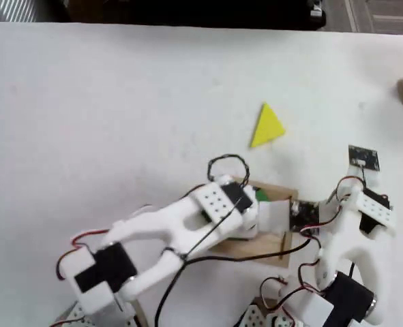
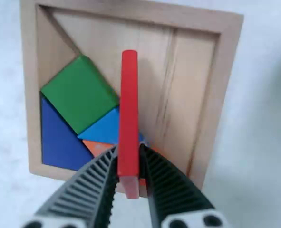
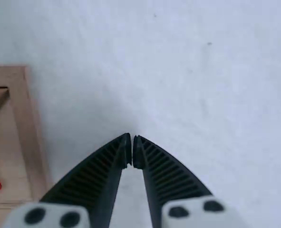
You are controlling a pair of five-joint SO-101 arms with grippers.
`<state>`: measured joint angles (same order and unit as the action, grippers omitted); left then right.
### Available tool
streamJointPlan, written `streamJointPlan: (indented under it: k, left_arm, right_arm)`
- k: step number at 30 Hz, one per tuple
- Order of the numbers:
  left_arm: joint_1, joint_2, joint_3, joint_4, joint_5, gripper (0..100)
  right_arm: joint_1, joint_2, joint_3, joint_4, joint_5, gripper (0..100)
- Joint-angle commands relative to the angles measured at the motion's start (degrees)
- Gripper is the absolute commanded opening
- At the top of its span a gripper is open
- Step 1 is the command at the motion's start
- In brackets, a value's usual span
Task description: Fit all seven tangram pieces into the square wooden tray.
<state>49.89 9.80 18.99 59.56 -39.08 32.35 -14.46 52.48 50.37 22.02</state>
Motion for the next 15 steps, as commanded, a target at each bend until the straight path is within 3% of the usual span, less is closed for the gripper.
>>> streamJointPlan:
  k: [1, 11, 15]
  left_arm:
    - [-3.2, 1.3, -5.1, 0.1, 5.0, 2]
    - [-3.2, 1.7, -5.1, -2.7, 6.9, 2]
    - [-2.0, 1.7, -2.4, -3.2, 6.5, 2]
  right_arm:
    - [3.3, -2.4, -0.4, -0.5, -2.6, 1.8]
    - [16.8, -2.5, -1.3, -0.4, -8.6, 2.1]
    - [16.9, -2.5, -0.9, -0.3, -8.7, 2.0]
